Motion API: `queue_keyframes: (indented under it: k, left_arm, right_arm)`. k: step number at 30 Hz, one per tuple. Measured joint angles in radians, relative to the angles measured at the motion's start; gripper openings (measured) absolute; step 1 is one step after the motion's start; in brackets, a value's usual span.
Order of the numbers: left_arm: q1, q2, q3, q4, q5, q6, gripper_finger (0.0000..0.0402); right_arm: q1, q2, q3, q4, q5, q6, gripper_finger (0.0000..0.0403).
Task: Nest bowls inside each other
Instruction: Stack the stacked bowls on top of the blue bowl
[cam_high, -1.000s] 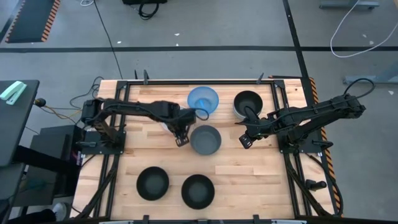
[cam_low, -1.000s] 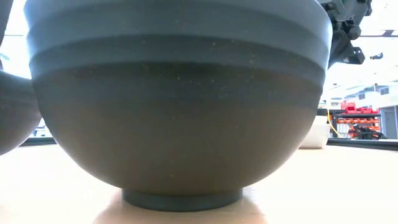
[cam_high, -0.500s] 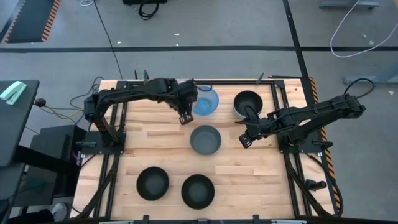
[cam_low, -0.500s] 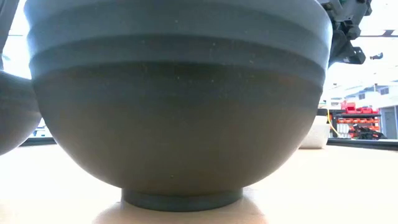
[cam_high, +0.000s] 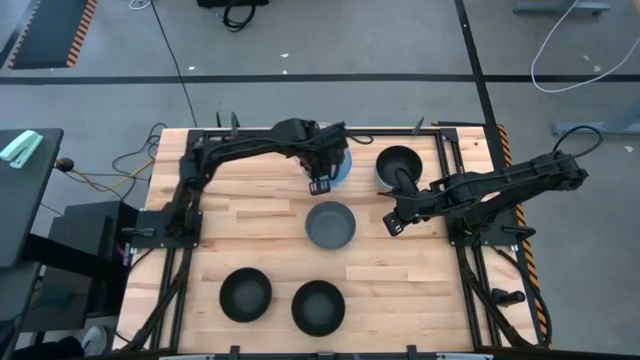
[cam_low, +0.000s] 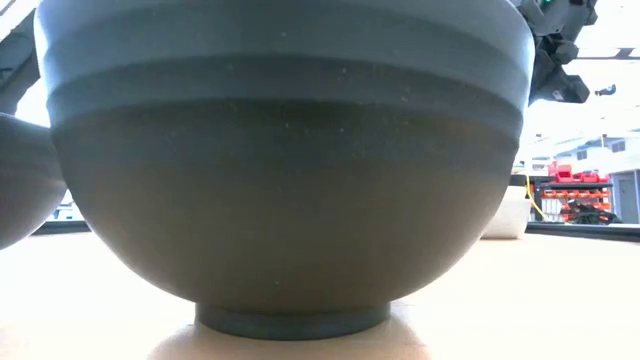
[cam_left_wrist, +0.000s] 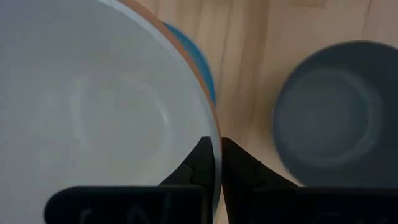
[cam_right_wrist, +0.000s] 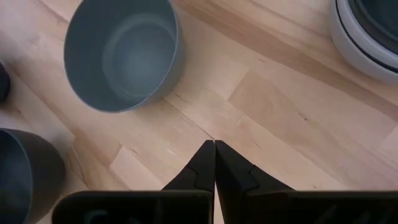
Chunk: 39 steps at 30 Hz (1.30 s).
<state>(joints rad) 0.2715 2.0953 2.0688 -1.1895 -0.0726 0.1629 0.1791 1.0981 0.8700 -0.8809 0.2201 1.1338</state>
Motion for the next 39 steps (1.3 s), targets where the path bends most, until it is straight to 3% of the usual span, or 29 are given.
queue_keyframes:
  k: [23,34,39]
  left_arm:
    - [0.036,0.128,0.025,0.05,0.098,0.032,0.0019]
    - [0.017,0.193,0.026,0.054,0.089,0.034,0.0019]
    - [0.015,0.196,0.026,0.055,0.029,0.033,0.0019]
  right_arm:
    - [0.0,0.0,0.0,0.0,0.0,0.016,0.0011]
    - [0.0,0.0,0.0,0.0,0.0,0.016,0.0013]
    - [0.0,0.0,0.0,0.0,0.0,0.016,0.001]
